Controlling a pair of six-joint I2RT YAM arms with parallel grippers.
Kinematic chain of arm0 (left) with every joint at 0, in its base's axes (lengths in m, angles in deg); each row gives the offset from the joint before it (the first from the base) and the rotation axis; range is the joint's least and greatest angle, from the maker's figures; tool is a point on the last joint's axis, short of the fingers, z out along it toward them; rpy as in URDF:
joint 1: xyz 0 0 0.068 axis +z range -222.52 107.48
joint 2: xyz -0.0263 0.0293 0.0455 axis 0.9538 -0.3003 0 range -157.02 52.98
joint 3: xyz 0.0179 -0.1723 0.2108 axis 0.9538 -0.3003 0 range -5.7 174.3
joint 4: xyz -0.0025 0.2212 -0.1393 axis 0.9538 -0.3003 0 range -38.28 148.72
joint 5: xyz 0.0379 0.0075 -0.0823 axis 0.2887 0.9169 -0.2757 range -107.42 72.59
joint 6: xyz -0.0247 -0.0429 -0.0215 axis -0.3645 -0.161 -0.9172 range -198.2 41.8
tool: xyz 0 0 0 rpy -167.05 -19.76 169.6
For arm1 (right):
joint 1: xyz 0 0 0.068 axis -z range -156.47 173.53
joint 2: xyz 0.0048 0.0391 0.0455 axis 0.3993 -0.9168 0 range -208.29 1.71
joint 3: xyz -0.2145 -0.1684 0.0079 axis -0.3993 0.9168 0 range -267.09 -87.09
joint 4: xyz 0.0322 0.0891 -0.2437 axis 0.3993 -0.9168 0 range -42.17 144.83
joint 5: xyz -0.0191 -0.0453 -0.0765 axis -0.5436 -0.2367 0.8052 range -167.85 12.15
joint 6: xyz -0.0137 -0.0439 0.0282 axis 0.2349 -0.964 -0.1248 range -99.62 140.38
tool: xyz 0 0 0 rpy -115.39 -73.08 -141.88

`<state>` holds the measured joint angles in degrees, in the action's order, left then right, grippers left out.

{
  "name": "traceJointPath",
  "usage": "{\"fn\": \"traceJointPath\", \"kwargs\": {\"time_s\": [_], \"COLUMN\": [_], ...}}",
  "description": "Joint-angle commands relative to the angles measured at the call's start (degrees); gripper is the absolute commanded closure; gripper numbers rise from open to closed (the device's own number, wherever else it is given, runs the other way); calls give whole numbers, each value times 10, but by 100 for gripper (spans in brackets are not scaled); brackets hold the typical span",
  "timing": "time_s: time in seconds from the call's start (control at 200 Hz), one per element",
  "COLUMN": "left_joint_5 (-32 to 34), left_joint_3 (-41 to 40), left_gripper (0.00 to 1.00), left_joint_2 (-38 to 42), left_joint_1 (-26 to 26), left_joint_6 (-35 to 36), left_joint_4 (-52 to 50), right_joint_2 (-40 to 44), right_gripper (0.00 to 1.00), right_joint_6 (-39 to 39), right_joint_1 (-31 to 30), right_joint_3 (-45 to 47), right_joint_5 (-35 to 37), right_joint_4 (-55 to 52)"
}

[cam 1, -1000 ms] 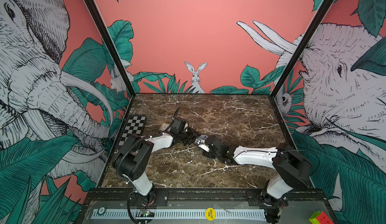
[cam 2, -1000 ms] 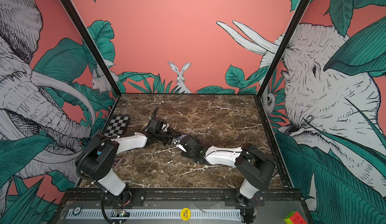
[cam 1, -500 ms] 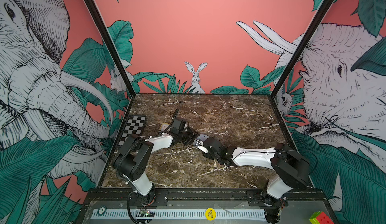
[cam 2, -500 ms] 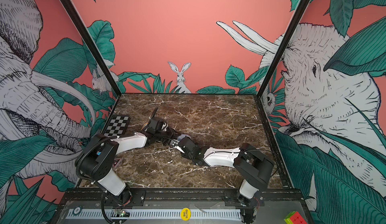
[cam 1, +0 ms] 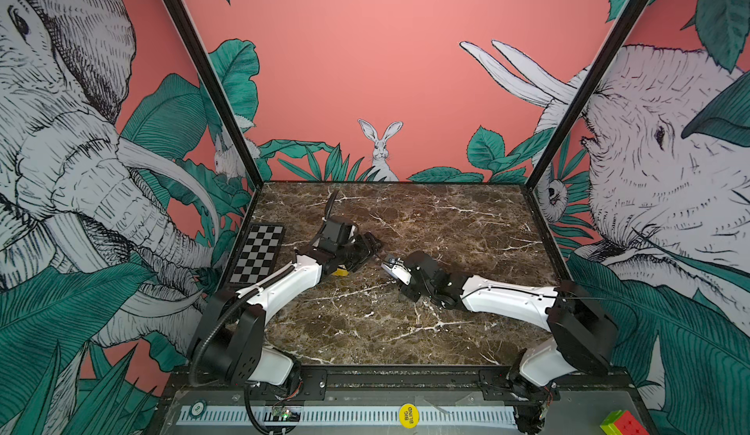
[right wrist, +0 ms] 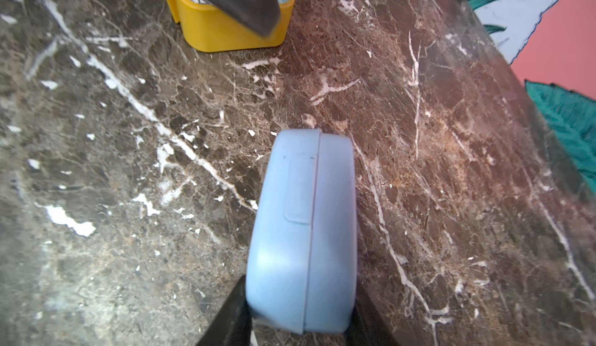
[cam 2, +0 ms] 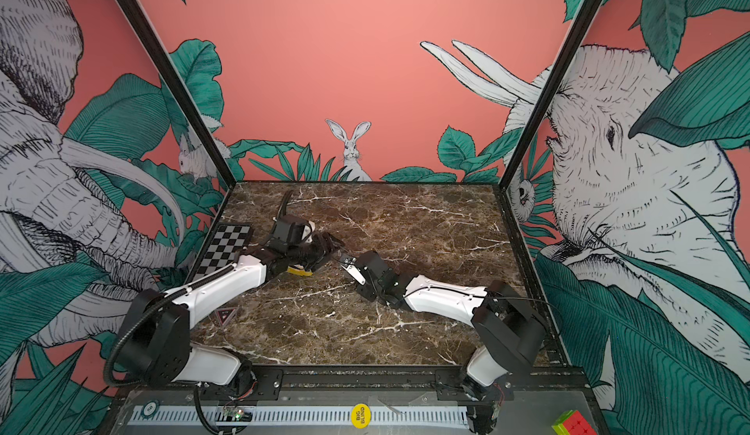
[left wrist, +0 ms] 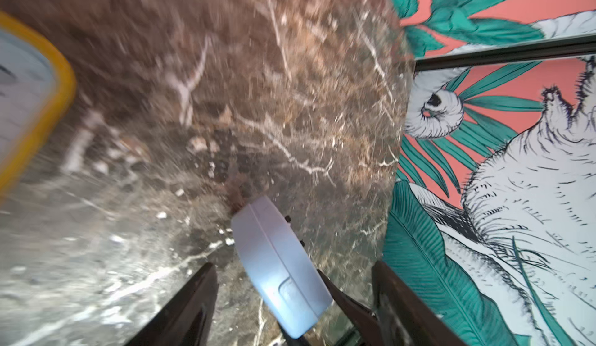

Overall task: Insert the battery into the alarm
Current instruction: Adjust the alarm at the center of the board.

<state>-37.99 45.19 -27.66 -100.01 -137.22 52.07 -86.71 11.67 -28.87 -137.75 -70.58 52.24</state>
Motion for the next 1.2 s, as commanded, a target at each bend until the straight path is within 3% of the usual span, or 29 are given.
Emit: {"fn": "traceJointPath", "kwargs": {"time_s": [0.0,0.15,0.35,0.48,0.815,1.195], "left_joint_5": [46,53,7,-9,-63,-114], "left_joint_3": [21,33,2,-14,-32,-5], "left_gripper": [21,20,22,23,23,23], "left_joint_2": [32,42,37,31,-25,-126], "left_joint_1": [15,16,16,16,14,10], "left_joint_6": [68,111,121,138,151,141], "left_joint_4": [-75,-103,-68,-60,-16,66], "right_joint_2": [18,10,-29,-78,-155,-218], "right_gripper": [66,66,65,66,66,60], "right_joint_6": [75,151,252,279,311,326], "right_joint_1": [31,94,169,200,261,279], "right_joint_3": [-31,-64,-101,-142,-214,-264], "right_joint_5": [-106,-223,-403,-467,-572,-585], "right_joint_4": [-51,-100,-111,-142,-214,-264]}}
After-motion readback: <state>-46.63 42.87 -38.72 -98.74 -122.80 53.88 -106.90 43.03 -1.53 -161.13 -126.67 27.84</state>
